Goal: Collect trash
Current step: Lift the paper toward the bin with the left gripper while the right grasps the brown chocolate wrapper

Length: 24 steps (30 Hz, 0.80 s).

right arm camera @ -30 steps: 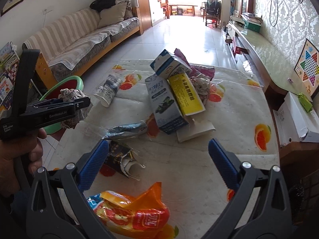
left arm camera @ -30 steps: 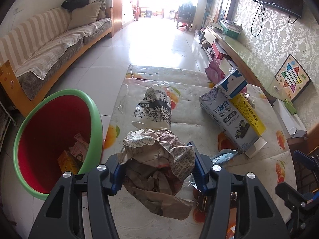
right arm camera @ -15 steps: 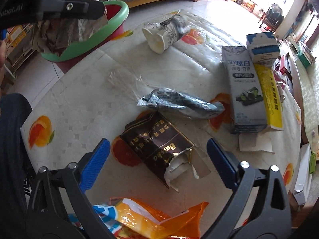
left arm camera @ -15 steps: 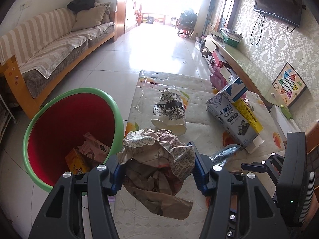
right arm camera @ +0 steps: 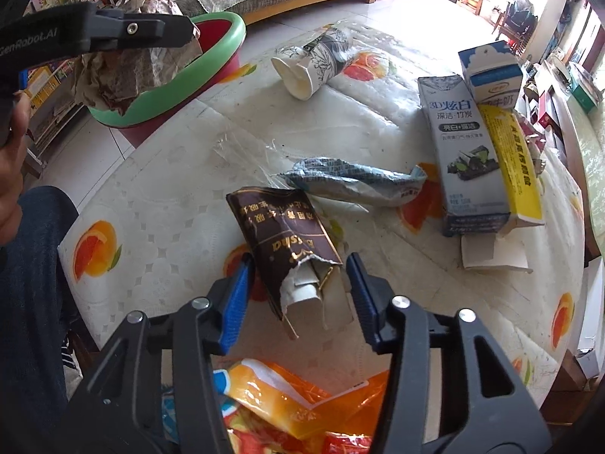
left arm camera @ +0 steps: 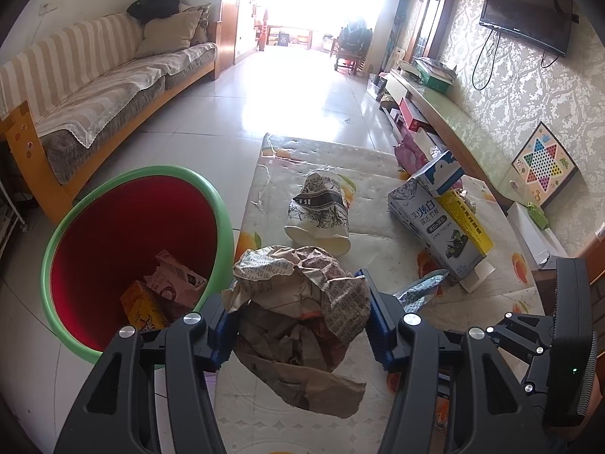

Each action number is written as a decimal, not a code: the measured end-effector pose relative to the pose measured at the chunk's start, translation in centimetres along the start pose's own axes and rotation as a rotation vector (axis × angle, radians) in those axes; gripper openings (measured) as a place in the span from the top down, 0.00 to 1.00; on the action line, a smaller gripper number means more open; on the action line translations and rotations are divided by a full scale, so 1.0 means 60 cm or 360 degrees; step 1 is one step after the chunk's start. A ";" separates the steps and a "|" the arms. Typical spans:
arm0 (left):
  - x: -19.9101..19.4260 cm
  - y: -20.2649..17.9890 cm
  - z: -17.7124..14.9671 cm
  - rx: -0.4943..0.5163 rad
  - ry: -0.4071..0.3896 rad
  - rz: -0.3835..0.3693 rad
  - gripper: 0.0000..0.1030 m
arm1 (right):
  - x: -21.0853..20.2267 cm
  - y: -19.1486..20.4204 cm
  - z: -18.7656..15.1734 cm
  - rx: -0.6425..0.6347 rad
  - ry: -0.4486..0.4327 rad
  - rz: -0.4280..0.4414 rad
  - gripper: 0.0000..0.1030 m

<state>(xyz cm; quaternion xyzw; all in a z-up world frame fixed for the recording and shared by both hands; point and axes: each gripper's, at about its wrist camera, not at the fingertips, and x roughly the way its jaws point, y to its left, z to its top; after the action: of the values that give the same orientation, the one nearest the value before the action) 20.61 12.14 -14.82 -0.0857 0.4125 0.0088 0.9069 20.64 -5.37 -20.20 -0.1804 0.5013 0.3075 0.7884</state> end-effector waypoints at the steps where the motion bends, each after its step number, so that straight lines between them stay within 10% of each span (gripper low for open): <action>1: -0.001 0.001 -0.001 0.0001 -0.0001 0.0001 0.48 | -0.006 -0.002 -0.003 0.0013 -0.0014 0.0012 0.57; 24: -0.047 0.080 0.044 -0.0053 -0.0107 0.0140 0.47 | -0.149 -0.027 0.073 0.0204 -0.0413 0.0052 0.63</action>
<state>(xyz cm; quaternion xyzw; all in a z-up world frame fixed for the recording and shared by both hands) 20.29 17.47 -11.72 -0.0824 0.3849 0.0583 0.9174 21.92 -6.70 -10.28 -0.0802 0.4165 0.3083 0.8515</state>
